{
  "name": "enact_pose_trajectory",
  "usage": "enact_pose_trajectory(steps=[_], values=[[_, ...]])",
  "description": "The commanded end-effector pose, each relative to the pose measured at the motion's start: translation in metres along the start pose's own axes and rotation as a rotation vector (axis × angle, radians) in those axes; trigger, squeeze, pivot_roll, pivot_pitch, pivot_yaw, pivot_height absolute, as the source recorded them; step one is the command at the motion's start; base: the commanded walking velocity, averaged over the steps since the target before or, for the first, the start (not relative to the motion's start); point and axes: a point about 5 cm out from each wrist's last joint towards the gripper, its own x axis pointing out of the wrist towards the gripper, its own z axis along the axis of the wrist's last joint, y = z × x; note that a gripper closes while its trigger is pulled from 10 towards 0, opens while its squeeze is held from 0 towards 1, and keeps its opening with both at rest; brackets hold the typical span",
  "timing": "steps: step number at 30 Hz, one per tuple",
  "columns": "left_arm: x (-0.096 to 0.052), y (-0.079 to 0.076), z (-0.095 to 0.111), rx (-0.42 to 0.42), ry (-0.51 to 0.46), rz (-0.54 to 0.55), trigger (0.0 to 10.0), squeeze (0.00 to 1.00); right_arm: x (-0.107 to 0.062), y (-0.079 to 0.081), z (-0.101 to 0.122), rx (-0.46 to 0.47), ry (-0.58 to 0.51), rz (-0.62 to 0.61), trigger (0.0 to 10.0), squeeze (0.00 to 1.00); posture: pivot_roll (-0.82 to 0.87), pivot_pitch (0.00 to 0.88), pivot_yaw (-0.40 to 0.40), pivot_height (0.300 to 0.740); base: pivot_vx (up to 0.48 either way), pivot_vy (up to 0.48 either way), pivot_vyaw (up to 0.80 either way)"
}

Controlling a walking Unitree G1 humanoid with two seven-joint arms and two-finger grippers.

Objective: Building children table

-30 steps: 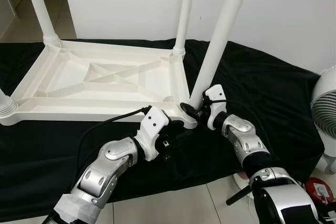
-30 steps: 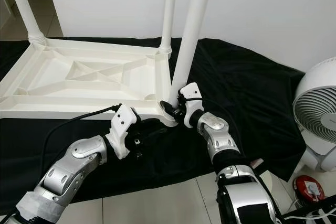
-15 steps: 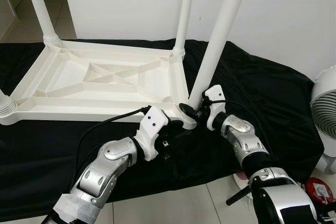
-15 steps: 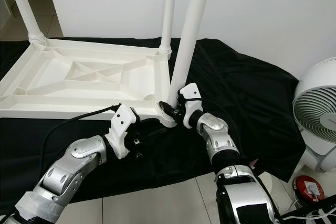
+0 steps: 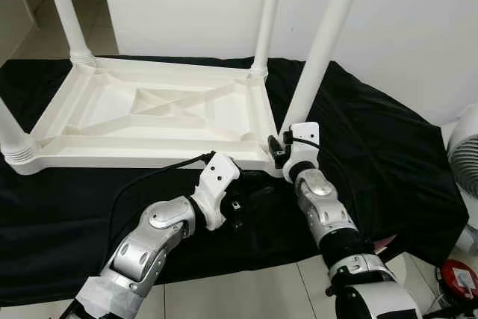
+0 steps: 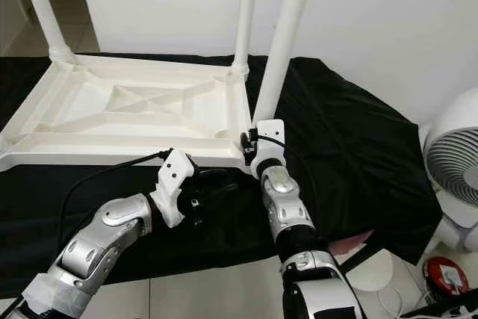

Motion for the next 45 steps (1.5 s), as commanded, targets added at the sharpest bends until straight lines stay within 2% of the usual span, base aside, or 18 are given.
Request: enact_pose_trajectory(steps=[1,6,10,11,12,18,21,22,23,27,31,33,34,37,41,43,44,45], values=[[0.001,-0.006,0.002,0.011,-0.002,-0.076,10.0,0.0,-0.003,-0.011,-0.005,-0.048,0.017,-0.094,10.0,0.0,0.07,0.029,-0.084,0.74,0.0,0.0,0.0],[0.002,-0.007,0.001,0.01,-0.001,-0.076,10.0,0.0,-0.005,0.007,-0.002,-0.009,-0.002,-0.031,10.0,0.0,0.07,0.022,-0.088,0.74,0.0,0.0,0.0],[0.002,-0.007,0.001,0.011,-0.001,-0.075,10.0,0.0,-0.004,0.007,0.003,-0.006,-0.026,-0.026,10.0,0.0,0.07,0.016,-0.09,0.74,0.0,0.0,0.0],[0.002,-0.007,0.001,0.011,-0.002,-0.075,10.0,0.0,-0.004,0.006,0.005,0.003,-0.034,-0.03,10.0,0.9,0.07,0.013,-0.091,0.74,0.0,0.0,0.0],[0.002,-0.007,0.001,0.011,-0.002,-0.075,10.0,0.0,-0.005,0.005,0.006,0.012,-0.042,-0.033,10.0,1.0,0.07,0.013,-0.091,0.74,0.0,0.0,0.0],[0.002,-0.008,0.0,0.011,-0.004,-0.077,10.0,0.0,-0.008,-0.004,0.015,-0.001,-0.117,-0.063,10.0,1.0,0.07,0.007,-0.092,0.74,0.0,0.0,0.0],[0.002,-0.009,-0.001,0.008,-0.002,-0.08,10.0,0.0,-0.017,-0.012,0.018,-0.003,-0.162,-0.09,10.0,1.0,0.06,0.008,-0.096,0.74,0.0,0.0,0.0],[0.002,-0.01,-0.001,0.007,-0.002,-0.081,10.0,0.0,-0.021,-0.013,0.016,0.004,-0.167,-0.092,10.0,0.0,0.06,0.008,-0.096,0.74,0.0,0.0,0.0],[0.002,-0.01,-0.001,0.007,-0.002,-0.081,10.0,0.0,-0.021,-0.013,0.016,0.004,-0.167,-0.092,10.0,0.0,0.06,0.008,-0.096,0.74,0.0,0.0,0.0],[0.001,-0.011,-0.002,0.003,-0.001,-0.08,10.0,0.0,-0.047,-0.014,0.001,0.016,-0.148,-0.063,10.0,0.0,0.06,0.011,-0.099,0.74,0.0,0.0,0.0],[0.001,-0.011,-0.002,0.003,-0.002,-0.077,10.0,0.0,-0.06,-0.015,-0.008,0.005,-0.122,-0.043,10.0,0.0,0.05,0.013,-0.099,0.74,0.0,0.0,0.0],[0.001,-0.011,-0.002,0.003,-0.002,-0.077,10.0,0.0,-0.06,-0.015,-0.008,0.005,-0.122,-0.043,10.0,0.0,0.05,0.013,-0.099,0.74,0.0,0.0,0.0],[0.001,-0.01,-0.002,0.005,-0.004,-0.071,10.0,0.0,-0.069,-0.016,-0.014,-0.01,-0.102,-0.038,10.0,0.0,0.04,0.014,-0.097,0.74,0.0,0.0,0.0],[0.004,0.003,-0.001,0.046,-0.003,0.03,10.0,0.0,-0.079,-0.016,-0.024,-0.028,-0.066,0.001,10.0,0.0,0.03,0.018,-0.091,0.74,0.0,0.0,0.0],[0.007,0.017,0.001,0.078,-0.003,0.126,10.0,0.0,-0.079,-0.013,-0.026,-0.023,-0.051,0.038,10.0,0.0,0.03,0.018,-0.089,0.74,0.0,0.0,0.0],[0.008,0.038,-0.001,0.142,0.052,0.253,10.0,0.0,-0.076,-0.008,-0.023,-0.014,-0.051,0.08,10.0,0.0,0.04,0.017,-0.085,0.74,0.0,0.0,0.0],[0.008,0.038,-0.001,0.142,0.052,0.253,10.0,0.0,-0.076,-0.008,-0.023,-0.014,-0.051,0.08,10.0,0.0,0.04,0.017,-0.085,0.74,0.0,0.0,0.0],[0.008,0.047,-0.004,0.162,0.092,0.308,10.0,0.0,-0.075,-0.006,-0.021,-0.01,-0.052,0.099,10.0,0.0,0.04,0.017,-0.085,0.74,0.0,0.0,0.0]])
